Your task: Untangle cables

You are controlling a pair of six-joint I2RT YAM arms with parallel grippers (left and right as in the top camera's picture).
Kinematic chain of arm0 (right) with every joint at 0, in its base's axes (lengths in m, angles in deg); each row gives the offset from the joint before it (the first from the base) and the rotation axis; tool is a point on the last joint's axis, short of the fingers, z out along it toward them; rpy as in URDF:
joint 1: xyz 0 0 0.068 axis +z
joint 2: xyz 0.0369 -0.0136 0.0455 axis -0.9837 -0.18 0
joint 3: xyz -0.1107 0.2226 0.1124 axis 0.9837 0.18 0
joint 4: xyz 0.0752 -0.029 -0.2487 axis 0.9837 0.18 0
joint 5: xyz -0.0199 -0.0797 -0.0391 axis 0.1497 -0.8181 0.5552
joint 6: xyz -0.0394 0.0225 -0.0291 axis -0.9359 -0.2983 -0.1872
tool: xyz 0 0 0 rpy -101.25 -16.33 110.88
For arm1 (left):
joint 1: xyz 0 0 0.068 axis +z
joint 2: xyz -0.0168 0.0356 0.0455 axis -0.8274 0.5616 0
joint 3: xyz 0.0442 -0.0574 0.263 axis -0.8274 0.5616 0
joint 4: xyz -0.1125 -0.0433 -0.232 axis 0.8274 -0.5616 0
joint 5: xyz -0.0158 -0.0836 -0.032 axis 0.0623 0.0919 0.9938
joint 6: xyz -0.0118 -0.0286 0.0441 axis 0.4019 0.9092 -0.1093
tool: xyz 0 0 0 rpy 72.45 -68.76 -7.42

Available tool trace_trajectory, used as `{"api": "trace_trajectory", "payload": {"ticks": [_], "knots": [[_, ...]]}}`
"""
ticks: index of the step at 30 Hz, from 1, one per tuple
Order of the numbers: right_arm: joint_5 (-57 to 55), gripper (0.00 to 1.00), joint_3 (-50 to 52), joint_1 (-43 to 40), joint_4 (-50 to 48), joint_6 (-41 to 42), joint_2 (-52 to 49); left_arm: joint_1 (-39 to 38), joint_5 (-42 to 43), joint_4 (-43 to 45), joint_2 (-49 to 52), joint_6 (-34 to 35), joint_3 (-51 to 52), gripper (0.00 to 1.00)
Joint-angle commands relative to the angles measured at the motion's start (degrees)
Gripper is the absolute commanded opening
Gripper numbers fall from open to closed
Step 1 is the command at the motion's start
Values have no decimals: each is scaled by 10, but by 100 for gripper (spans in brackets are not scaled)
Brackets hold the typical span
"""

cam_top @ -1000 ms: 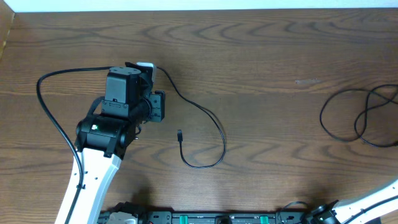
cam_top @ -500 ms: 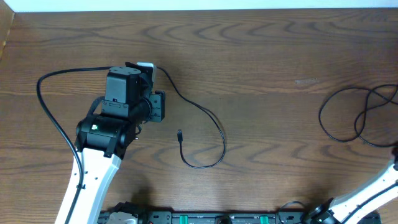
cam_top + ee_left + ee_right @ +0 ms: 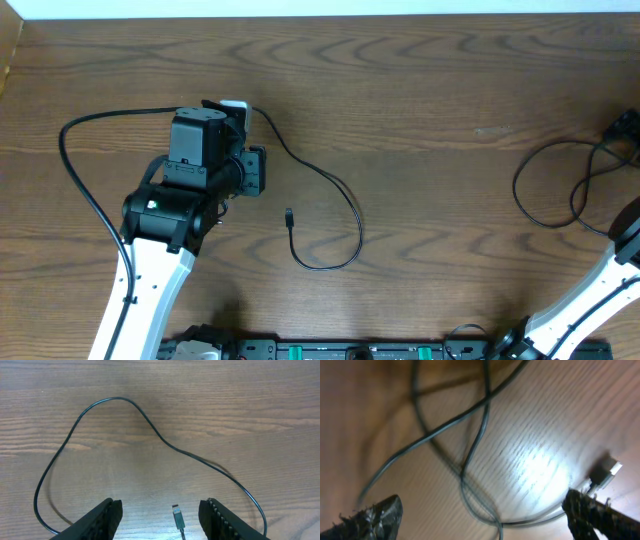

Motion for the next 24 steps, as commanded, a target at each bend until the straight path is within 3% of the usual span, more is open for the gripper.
{"api": "trace_trajectory", "payload": {"ticks": [1,9,17,18,21,24], "knots": [[-29,99,55,1,-35,14,8,1,-1,-2,0,-4,-4,56],[-7,99,136,3,-132,14,8,1,0,-2,0,-4,-4,56],[159,99,187,5,-226,12,8,1,0,-2,0,-3,-4,56],[162,94,187,6,-228,26,8,1,0,-2,0,-4,-4,56],[162,63,187,7,-228,50,8,1,0,-2,0,-3,-4,56],[155,47,187,7,-224,50,8,1,0,-2,0,-3,-4,56]]}}
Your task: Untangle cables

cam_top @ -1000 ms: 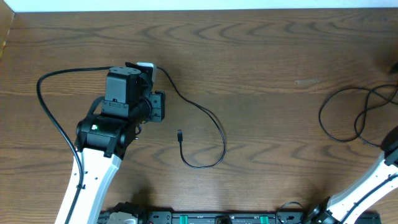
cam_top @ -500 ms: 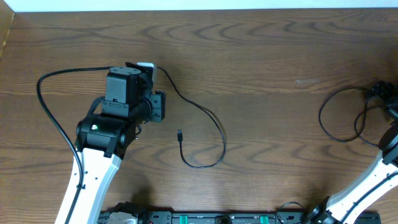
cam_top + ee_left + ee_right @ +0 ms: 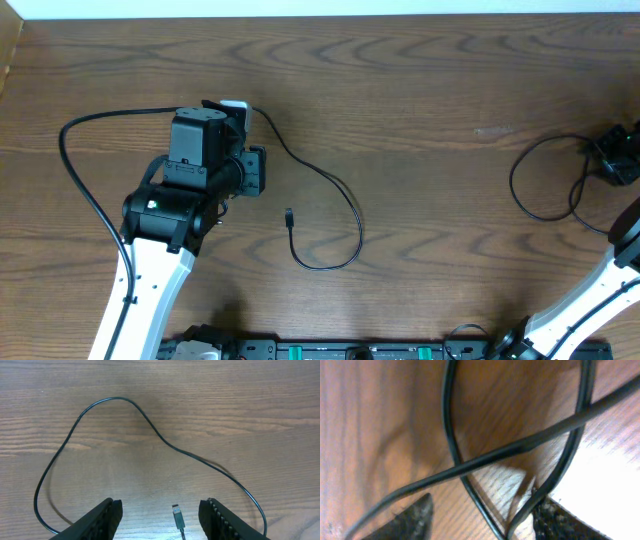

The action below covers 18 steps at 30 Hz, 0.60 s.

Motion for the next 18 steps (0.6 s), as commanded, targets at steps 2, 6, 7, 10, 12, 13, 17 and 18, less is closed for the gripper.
{"api": "trace_trajectory", "payload": {"ticks": [2,6,7,10,12,13,17,18], "knots": [[10,43,13,5,11,20,-8,1,-1,-3,0,-3,-4,56],[-28,24,13,5,28,36,-8,1,-1,-6,0,-4,-4,56],[-30,4,13,5,31,38,-8,1,-1,-6,0,-4,-4,56],[-26,1,13,4,32,42,-8,1,-1,-7,0,-3,-4,56],[-27,1,12,4,33,40,-8,1,-1,-8,0,-4,-4,56],[-32,1,10,3,36,30,-8,1,-1,-8,0,-4,-4,56],[-33,1,2,-8,36,17,3,1,-1,-7,0,-4,-4,56],[-22,1,0,-12,35,17,10,1,-1,-7,0,-4,-4,56]]}}
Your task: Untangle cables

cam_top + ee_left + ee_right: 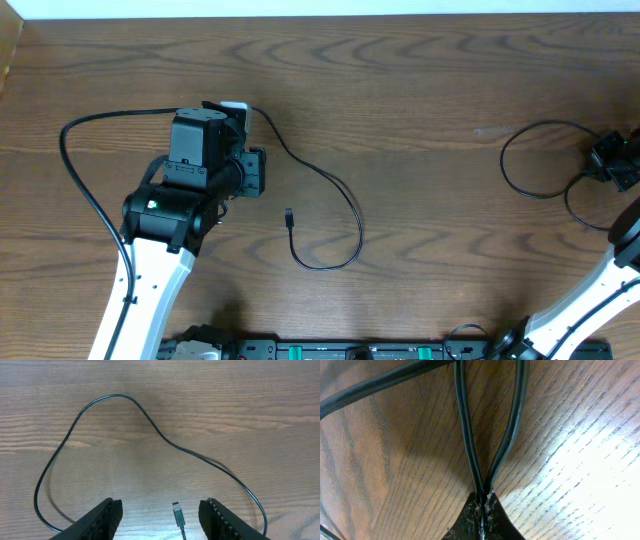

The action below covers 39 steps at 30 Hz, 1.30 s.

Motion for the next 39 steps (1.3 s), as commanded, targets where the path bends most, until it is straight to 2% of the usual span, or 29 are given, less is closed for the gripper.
{"api": "trace_trajectory", "payload": {"ticks": [1,7,15,18,25,31,39], "knots": [[9,1,-8,-16,-2,-9,17,1,-1,-2,0,-4,-4,56],[47,1,-72,-48,-15,-10,89,1,-1,-2,0,-4,-4,56],[22,1,-188,-111,-35,-20,164,1,-1,-2,0,-3,-4,56],[3,1,-215,-141,-36,8,174,1,0,-3,0,-3,-4,56],[-63,1,-221,-208,-10,87,174,1,0,-13,0,-3,-4,56],[-126,1,-217,-219,4,87,169,1,0,-12,0,-3,-4,56],[-131,1,-217,-216,5,87,143,1,0,-16,0,-3,-4,56]]}}
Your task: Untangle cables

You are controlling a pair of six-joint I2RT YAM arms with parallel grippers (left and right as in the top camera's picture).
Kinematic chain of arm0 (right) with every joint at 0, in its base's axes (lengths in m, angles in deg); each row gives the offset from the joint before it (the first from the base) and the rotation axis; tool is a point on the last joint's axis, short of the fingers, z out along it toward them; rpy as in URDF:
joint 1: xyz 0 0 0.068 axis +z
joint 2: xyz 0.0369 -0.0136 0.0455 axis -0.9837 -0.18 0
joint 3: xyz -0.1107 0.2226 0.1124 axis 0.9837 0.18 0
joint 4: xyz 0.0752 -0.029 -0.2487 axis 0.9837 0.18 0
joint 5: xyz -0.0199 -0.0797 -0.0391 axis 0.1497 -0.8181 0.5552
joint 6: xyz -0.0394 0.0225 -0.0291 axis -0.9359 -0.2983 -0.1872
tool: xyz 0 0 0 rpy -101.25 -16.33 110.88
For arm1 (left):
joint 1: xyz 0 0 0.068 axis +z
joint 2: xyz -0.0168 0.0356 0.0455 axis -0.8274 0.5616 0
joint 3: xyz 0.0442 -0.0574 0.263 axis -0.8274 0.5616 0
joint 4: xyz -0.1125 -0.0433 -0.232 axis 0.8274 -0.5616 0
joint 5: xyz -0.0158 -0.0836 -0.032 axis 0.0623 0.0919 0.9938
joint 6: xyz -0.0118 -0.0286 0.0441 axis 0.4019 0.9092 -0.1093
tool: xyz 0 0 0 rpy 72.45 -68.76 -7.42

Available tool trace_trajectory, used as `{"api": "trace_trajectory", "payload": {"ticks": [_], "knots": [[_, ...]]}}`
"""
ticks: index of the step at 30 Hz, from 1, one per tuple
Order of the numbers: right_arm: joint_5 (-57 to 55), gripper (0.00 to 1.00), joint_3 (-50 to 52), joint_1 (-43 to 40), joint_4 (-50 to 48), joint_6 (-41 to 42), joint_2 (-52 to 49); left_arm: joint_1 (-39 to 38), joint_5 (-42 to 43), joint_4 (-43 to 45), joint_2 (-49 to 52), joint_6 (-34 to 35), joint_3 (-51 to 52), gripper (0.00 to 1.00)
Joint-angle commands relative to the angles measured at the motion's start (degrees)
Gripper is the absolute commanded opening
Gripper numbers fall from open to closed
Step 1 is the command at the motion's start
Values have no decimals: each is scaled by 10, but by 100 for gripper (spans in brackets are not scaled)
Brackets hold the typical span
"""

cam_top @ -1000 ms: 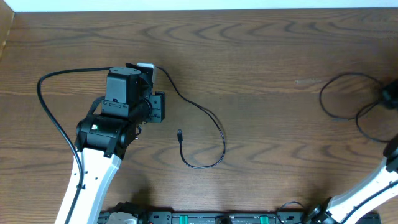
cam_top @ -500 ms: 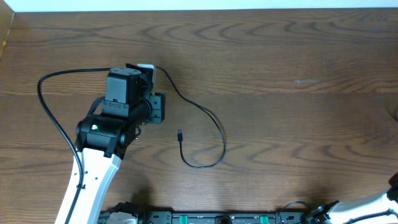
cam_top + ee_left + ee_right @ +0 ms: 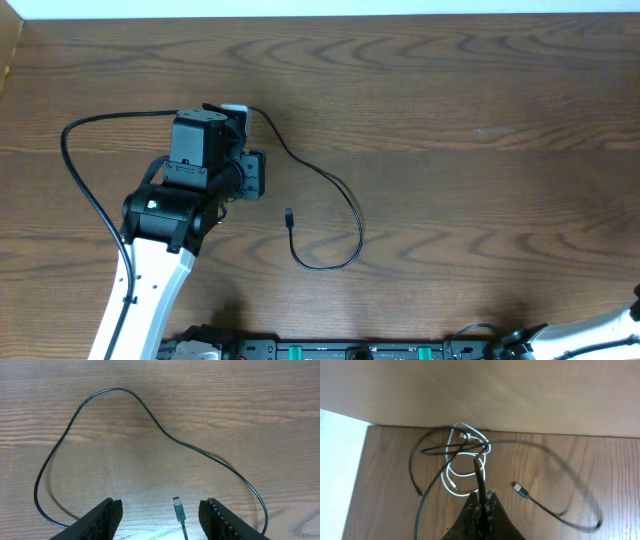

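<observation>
A black cable (image 3: 343, 190) runs from a white plug (image 3: 233, 107) in a wide curve to a USB plug (image 3: 289, 215) at mid table. My left gripper (image 3: 162, 512) hangs open above it, the USB plug (image 3: 178, 509) lying between its fingers (image 3: 107, 515). My right gripper (image 3: 482, 496) is shut on a black cable (image 3: 478, 467) and held high. Below it this black cable loops across a coiled white cable (image 3: 462, 467), and its USB end (image 3: 520, 488) lies to the right. The overhead view does not show the right gripper.
The left arm (image 3: 165, 215) fills the table's left side, with its own black lead (image 3: 75, 170) arching round it. In the right wrist view the wooden surface (image 3: 560, 445) meets a wall at the top and a pale floor (image 3: 340, 465) on the left.
The right gripper, then shut on black strands low at the table's right edge, is now high and out of the overhead view. The black loops there are gone too. The left gripper shifted slightly.
At first the right gripper stood open over black cable loops at the table's right edge. Then it was lower, around two strands, and then shut on them with the loop shifted left. Now it holds black cable high up. The left gripper stayed open over the USB plug.
</observation>
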Motion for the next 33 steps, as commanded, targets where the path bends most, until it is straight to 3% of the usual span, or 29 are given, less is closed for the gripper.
{"api": "trace_trajectory", "payload": {"ticks": [1,11,12,13,14,15,16,19,23,27,29,33], "knots": [[-16,1,3,3,6,8,-28,1,0,-1,0,-3,-4,56],[-4,1,3,2,52,-35,-125,1,14,-2,0,-3,-4,56],[-4,6,3,2,57,-35,-136,1,14,-2,0,-3,-4,56],[-4,13,3,2,60,-35,-144,1,14,-2,0,-3,-4,56],[-4,40,3,2,64,-35,-152,1,14,-3,0,-3,-4,56],[-4,60,3,2,68,-35,-160,1,14,-3,0,-3,-4,56],[-4,73,3,2,72,-35,-166,1,14,-3,0,-3,-4,56],[-4,89,3,4,74,-46,-171,1,14,-2,0,-3,-4,56],[21,93,3,7,76,-65,-170,1,14,0,0,-4,-4,56],[225,93,3,12,67,-93,-170,1,14,8,0,-4,-4,56],[296,99,3,24,59,-123,-170,1,14,10,0,-4,-4,56],[329,99,3,74,73,-190,-170,1,14,17,0,-3,-4,56]]}}
